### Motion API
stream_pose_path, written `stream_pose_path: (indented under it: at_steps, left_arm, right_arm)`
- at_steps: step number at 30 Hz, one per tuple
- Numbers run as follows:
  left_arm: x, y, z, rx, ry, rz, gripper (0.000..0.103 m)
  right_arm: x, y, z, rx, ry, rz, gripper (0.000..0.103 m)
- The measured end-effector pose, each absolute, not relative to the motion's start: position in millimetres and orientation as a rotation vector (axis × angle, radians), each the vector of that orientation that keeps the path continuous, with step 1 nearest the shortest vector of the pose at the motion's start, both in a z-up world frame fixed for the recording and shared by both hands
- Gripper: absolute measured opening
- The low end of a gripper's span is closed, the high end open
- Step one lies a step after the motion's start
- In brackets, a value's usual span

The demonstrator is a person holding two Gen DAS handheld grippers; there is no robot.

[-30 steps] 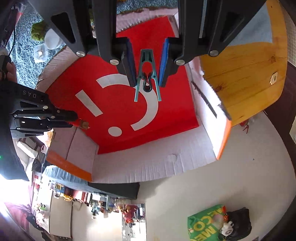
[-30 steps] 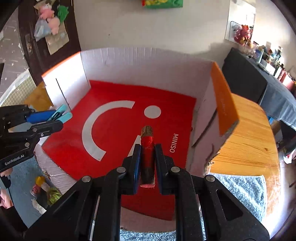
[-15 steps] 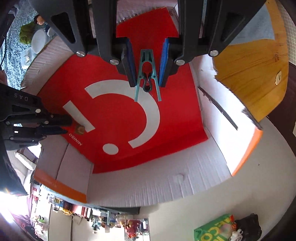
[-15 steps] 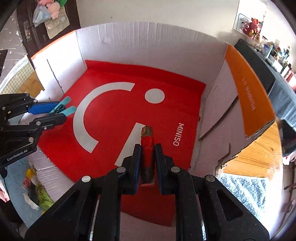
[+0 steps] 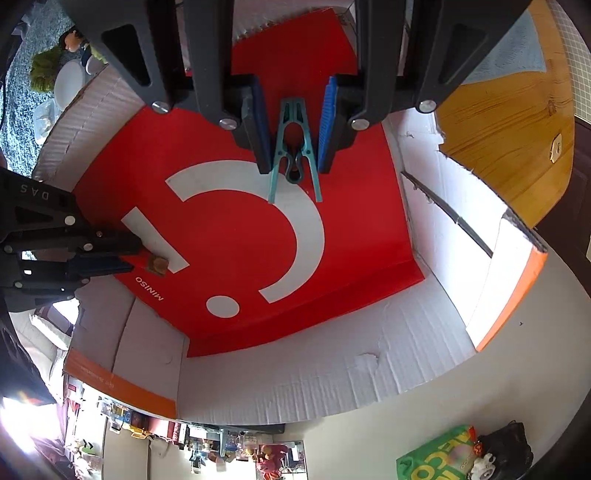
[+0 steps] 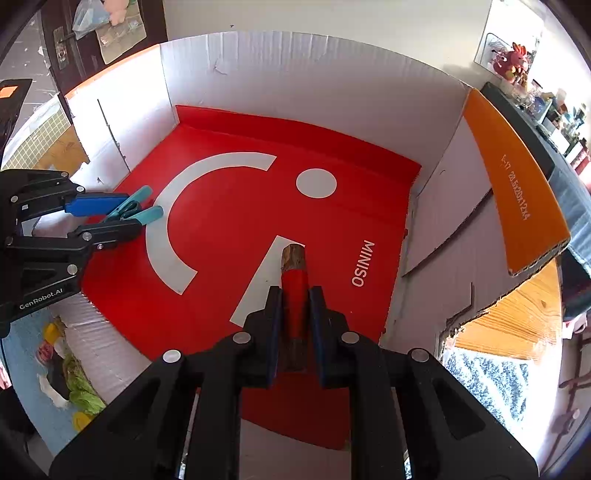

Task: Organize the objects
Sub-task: 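Lower the red cylinder onto the red mat while the left tool lowers the clothespin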

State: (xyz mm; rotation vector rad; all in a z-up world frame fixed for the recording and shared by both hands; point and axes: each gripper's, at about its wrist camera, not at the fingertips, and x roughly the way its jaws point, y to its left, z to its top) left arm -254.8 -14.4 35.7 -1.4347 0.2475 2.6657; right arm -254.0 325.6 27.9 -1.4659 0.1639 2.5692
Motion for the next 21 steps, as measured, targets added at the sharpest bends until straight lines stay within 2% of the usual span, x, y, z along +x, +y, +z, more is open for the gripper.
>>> stream_pose_path:
  at_steps: [21]
  left_arm:
    - [-252.6, -13.6, 37.1, -1.428, 0.227, 2.668, 0.026]
  right_arm:
    - [-257.2, 325.1, 28.0, -1.466, 0.169, 2.565, 0.014]
